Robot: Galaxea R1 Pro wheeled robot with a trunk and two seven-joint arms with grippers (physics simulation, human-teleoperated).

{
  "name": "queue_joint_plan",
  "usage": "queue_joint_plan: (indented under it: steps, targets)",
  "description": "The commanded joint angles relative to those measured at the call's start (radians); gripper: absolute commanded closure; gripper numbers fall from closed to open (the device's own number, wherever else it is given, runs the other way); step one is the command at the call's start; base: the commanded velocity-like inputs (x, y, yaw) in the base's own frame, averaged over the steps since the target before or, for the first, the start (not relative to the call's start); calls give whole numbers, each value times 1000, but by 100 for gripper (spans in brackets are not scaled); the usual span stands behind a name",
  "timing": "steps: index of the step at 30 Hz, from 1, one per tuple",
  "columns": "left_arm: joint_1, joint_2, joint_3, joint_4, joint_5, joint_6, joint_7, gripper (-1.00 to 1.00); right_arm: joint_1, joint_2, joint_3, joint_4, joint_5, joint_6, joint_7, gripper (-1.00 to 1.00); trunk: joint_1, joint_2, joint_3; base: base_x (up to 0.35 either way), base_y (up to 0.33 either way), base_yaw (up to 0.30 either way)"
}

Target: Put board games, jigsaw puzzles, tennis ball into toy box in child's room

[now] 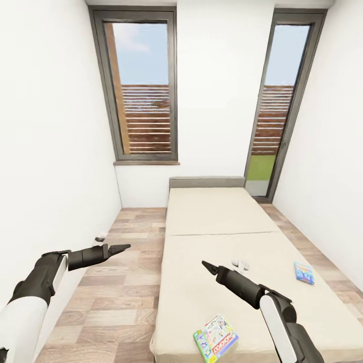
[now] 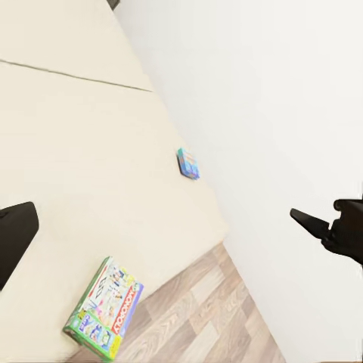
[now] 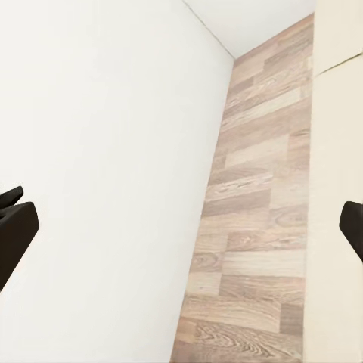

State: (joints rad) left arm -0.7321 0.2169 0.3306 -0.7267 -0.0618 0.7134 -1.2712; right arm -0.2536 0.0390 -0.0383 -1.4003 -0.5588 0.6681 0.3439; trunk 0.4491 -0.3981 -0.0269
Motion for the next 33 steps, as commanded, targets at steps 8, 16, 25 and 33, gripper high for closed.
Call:
queue_joint_plan:
  steps: [8, 16, 25, 33]
  targets:
    - [-1, -1, 4, 0, -6, 11, 2, -100, -1, 1, -3, -1, -1, 6, 4, -100, 1, -2, -2, 0, 10, 2]
    - [-1, -1, 3, 0, -6, 11, 3, -100, -1, 1, -3, 0, -1, 5, 4, -100, 1, -2, -2, 0, 0, 0]
    - [-1, -1, 2, 0, -6, 12, 3, -100, -1, 1, -5, 2, -1, 5, 3, -100, 1, -2, -2, 0, 6, 0]
    - [-1, -1, 4, 0, -6, 12, 3, -100, -1, 2, -5, 6, -1, 5, 3, -100, 1, -2, -2, 0, 9, 0]
